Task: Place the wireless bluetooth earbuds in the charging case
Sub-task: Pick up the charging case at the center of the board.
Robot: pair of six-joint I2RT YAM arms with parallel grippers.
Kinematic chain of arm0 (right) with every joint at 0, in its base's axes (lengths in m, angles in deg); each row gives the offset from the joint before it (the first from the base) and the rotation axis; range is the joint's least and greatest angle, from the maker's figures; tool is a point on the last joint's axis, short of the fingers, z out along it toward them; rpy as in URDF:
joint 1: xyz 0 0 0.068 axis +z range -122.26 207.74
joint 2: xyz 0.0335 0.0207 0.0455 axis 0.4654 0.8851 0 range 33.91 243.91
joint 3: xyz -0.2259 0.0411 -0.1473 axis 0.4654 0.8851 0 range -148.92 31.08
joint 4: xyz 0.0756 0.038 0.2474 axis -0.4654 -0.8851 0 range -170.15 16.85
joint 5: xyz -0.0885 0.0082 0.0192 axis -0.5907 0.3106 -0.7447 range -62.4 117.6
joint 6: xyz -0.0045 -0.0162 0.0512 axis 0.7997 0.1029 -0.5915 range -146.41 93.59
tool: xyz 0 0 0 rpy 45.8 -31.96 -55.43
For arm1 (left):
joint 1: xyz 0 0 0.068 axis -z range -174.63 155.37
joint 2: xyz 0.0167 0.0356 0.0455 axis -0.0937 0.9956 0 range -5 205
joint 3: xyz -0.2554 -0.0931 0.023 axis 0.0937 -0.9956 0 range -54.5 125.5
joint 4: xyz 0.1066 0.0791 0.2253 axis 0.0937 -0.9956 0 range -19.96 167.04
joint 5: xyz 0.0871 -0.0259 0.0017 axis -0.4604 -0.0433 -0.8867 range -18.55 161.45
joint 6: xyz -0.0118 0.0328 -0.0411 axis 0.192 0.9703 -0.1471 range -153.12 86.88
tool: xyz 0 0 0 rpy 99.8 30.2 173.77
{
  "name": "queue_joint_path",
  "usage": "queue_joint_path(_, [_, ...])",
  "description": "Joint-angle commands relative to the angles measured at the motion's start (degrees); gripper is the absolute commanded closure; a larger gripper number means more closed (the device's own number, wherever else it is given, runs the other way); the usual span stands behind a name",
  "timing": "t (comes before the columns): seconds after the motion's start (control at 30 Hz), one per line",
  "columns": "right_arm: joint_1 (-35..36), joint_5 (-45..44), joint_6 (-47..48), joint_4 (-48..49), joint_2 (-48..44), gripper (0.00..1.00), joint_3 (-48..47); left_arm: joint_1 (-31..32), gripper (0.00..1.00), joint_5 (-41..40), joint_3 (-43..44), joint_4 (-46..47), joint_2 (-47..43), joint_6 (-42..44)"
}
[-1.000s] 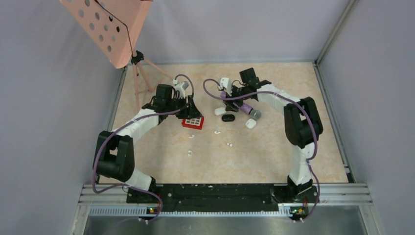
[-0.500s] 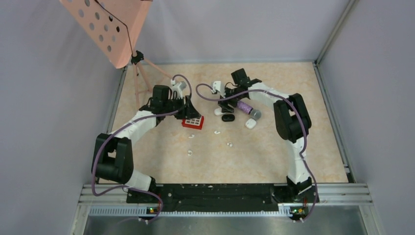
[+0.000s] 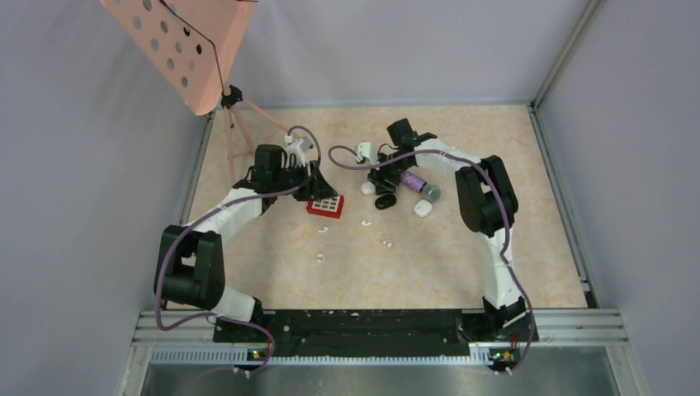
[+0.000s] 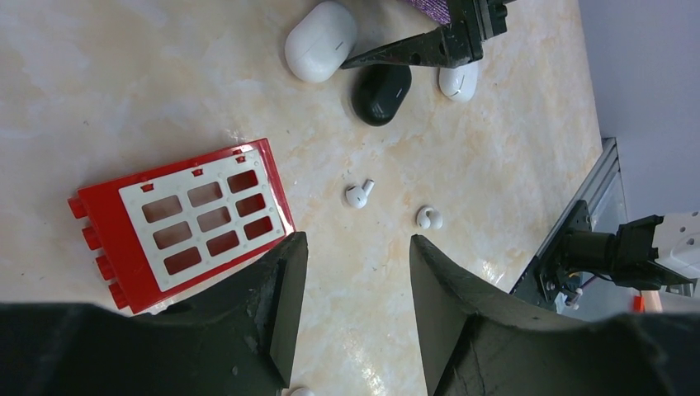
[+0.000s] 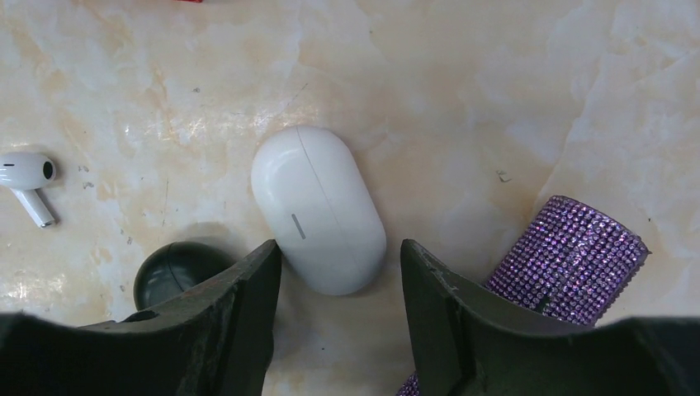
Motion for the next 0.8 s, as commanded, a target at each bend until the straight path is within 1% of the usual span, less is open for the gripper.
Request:
queue_joint_path(0.0, [0.7, 1.4, 1.1, -0.6, 0.6, 0.49, -2.8, -0.3, 0.46, 1.6, -1.1, 4.3, -1.2, -0.8])
queue_joint_path(0.07, [0.6, 1.7, 1.1, -0.6, 0.4, 0.54, -2.8, -0.3, 0.46, 1.9, -1.2, 4.9, -0.6, -1.3])
queue_joint_path(0.13, [0.7, 1.9, 1.2, -0.6, 0.1, 0.62, -2.6, -0.3, 0.46, 2.1, -1.2, 5.1, 0.0, -1.6])
queue_joint_path(0.2, [0.6, 1.8, 1.1, -0.6, -0.6, 0.68, -2.3, -0.3, 0.46, 2.2, -1.0, 5.2, 0.5, -1.7])
queue_joint_path(0.33, [0.7, 1.7, 0.1, 1.2, -4.4, 0.72, 1.1, -0.3, 0.47, 2.1, -0.8, 5.4, 2.2, -2.7])
queue_joint_path(0.57, [0.6, 1.3, -6.7, 10.5, -14.0, 0.78, 10.8, -0.3, 0.47, 3.7, -0.8, 12.8, 8.4, -9.4])
queue_joint_path(0.77, [0.7, -1.5, -12.2, 15.9, -19.4, 0.82, 15.7, 0.3, 0.46, 6.7, -1.9, 21.4, 12.4, -17.0])
